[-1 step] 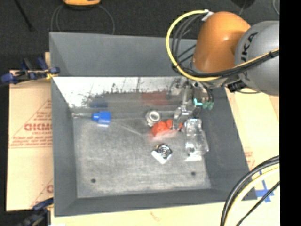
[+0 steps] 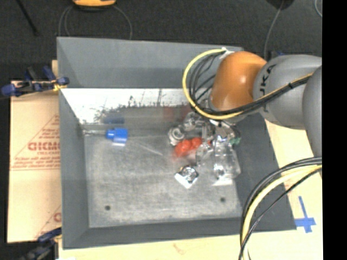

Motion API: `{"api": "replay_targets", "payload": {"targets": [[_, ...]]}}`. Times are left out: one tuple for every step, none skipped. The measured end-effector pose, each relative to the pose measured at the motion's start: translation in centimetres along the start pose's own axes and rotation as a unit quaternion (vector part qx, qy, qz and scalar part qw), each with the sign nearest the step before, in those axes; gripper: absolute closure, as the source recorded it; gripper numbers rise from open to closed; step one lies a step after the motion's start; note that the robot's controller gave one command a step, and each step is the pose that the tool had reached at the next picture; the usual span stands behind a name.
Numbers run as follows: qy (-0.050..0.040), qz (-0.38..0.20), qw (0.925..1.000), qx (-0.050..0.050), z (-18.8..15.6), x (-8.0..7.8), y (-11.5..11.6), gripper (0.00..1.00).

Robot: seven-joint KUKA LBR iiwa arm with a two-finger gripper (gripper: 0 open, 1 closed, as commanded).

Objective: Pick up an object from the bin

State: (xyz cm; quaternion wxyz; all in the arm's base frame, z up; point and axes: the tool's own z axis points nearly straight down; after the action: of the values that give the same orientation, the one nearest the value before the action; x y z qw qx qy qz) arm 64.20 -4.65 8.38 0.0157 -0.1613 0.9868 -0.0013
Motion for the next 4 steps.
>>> {"api": "replay_targets", "payload": {"targets": [[0.011,-0.067,0.9977,-0.002,-1.9,0.4,-1.1,0.0],[0.0136,-0.113,0.9935,-0.004,-1.7,0.9,-1.0,0.0],[0.0038,-0.135,0.9908,0.001,0.3,1.0,-0.9,0.0],[0.004,-0.131,0.9913,0.0,0.3,0.8,-1.0,0.0]]}}
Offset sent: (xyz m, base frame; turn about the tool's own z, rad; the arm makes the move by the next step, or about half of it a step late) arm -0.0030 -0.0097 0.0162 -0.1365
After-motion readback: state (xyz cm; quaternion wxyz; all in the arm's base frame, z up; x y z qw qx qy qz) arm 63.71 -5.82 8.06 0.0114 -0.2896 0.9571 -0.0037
